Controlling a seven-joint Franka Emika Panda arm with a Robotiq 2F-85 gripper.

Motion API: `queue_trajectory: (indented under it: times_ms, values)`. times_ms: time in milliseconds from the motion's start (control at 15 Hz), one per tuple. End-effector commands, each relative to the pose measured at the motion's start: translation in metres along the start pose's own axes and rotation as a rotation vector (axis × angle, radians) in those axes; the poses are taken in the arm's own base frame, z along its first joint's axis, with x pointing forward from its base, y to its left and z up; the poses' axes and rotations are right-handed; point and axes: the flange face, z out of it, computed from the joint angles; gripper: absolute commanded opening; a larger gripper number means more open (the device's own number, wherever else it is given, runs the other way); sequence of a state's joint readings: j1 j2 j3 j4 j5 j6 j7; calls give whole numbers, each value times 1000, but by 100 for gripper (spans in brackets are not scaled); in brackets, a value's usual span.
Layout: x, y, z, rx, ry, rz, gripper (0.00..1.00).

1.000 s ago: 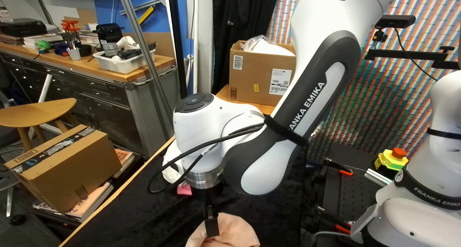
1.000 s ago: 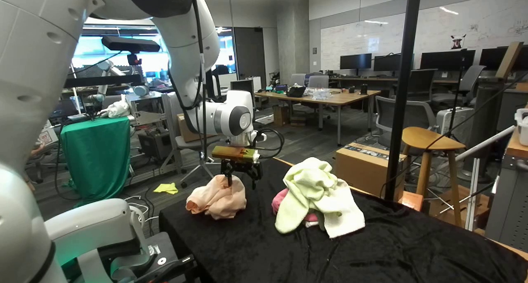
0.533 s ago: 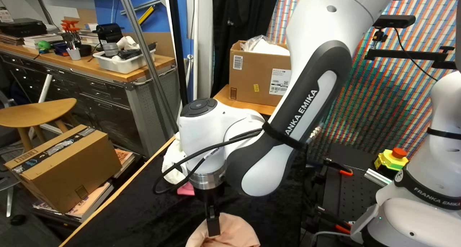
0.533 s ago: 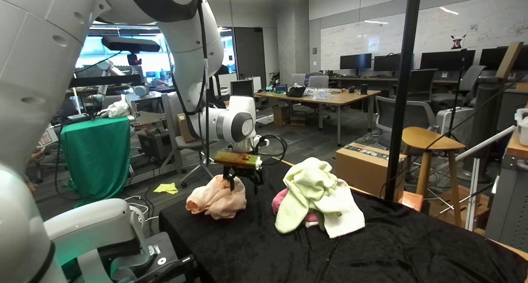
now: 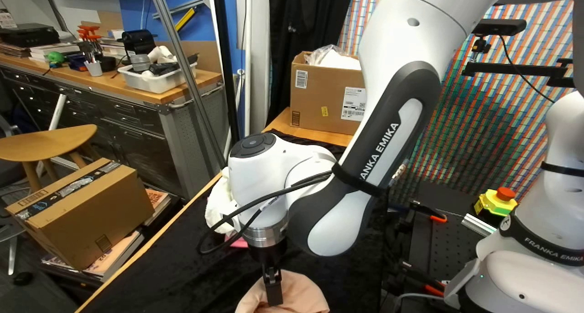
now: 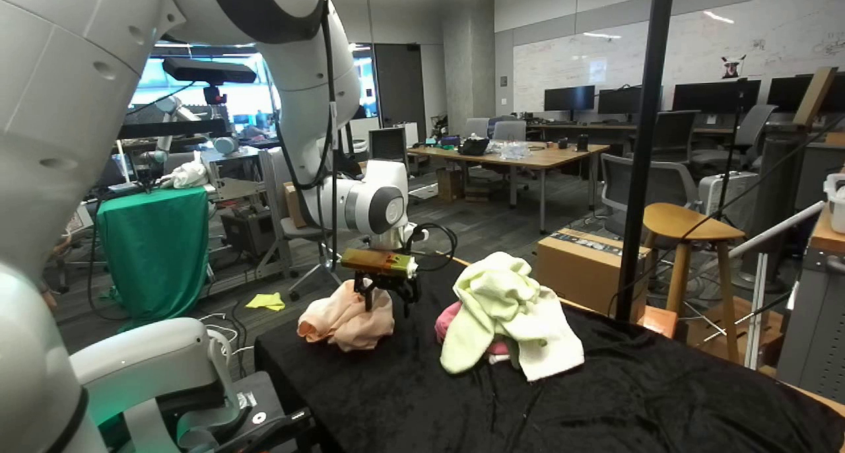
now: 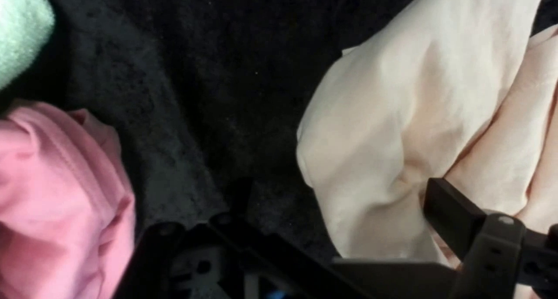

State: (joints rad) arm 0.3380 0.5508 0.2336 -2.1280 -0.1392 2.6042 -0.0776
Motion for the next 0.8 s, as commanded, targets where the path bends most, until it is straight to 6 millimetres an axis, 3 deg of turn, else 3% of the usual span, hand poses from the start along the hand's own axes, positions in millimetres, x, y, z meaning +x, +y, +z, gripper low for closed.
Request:
queue_trajectory:
  times_ms: [0,67,133,200,733]
  values:
    - [3,-1,2,20,21,-14,100]
    - [2,-1,2,19,24,-13,99]
    - [2,0,2,22,24,-10,75]
    - [3,1,1,21,29,-6,75]
    - [-1,15,-10,30,42,29,14]
